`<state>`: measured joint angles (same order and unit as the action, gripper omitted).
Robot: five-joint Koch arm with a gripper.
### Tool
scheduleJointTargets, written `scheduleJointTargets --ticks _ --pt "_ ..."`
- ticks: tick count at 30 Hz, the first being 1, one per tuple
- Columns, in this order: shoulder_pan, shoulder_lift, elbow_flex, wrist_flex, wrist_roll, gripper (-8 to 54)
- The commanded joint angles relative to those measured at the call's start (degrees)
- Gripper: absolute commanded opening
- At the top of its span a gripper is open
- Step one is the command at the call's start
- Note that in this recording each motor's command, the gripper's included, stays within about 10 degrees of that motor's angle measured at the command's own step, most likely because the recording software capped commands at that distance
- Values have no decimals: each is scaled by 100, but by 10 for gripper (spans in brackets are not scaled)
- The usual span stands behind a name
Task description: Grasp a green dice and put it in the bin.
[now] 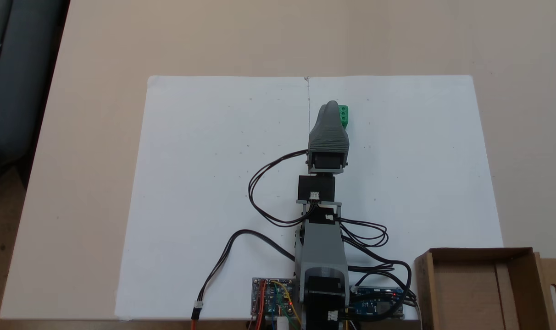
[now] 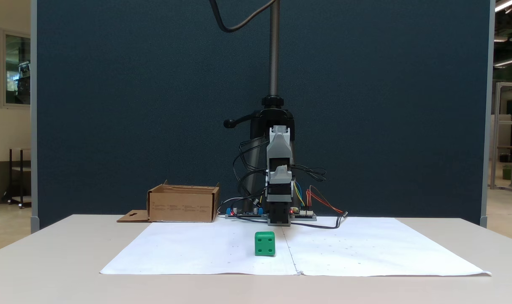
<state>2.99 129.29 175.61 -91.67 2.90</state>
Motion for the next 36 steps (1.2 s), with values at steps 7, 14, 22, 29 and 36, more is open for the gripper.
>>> scheduleJointTargets --ticks 7,14,22,29,36 --pt "44 677 387 -1380 -325 453" --pt "44 677 387 -1380 -325 453" --pt "44 677 387 -1380 -325 453" --pt "53 677 387 -1380 -352 452" --pt "44 677 387 -1380 -360 449"
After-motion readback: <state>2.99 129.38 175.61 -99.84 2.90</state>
